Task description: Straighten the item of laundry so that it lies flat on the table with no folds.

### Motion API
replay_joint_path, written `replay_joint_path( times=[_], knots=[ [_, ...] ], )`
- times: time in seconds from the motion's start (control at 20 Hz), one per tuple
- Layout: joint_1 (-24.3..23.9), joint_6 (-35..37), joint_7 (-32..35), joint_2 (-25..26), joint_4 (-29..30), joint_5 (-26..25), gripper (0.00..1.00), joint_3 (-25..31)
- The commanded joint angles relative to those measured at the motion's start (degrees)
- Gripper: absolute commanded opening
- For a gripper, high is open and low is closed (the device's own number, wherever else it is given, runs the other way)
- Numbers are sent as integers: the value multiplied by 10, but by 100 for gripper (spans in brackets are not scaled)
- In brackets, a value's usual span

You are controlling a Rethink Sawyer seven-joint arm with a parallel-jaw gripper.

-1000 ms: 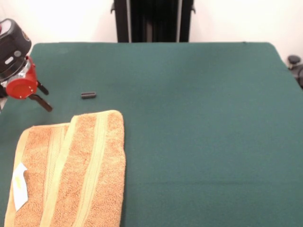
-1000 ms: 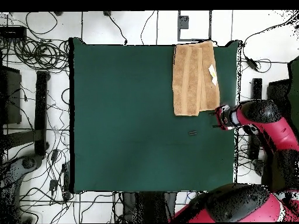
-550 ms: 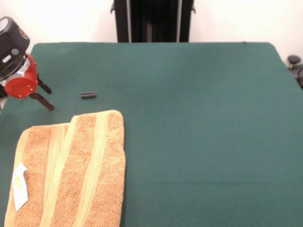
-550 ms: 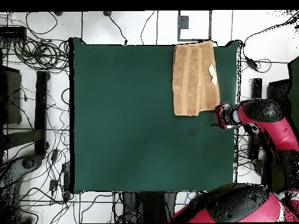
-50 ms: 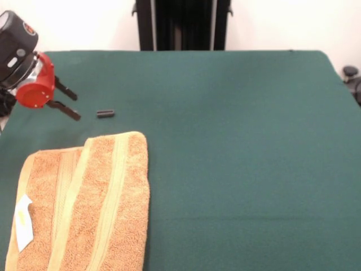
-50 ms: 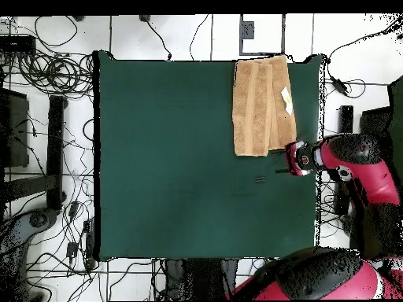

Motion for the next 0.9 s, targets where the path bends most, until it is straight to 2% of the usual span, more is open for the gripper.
replay_joint_path(
  times=[0.05, 0.3, 0.55, 0.9],
  knots=[
    [45, 65, 196, 37, 92, 57, 100, 33],
    [63, 85, 218, 36, 103, 93, 100, 41],
    [83, 27, 183, 32, 146, 140, 100, 59],
    [108, -41, 130, 41, 155, 165, 100, 58]
  ],
)
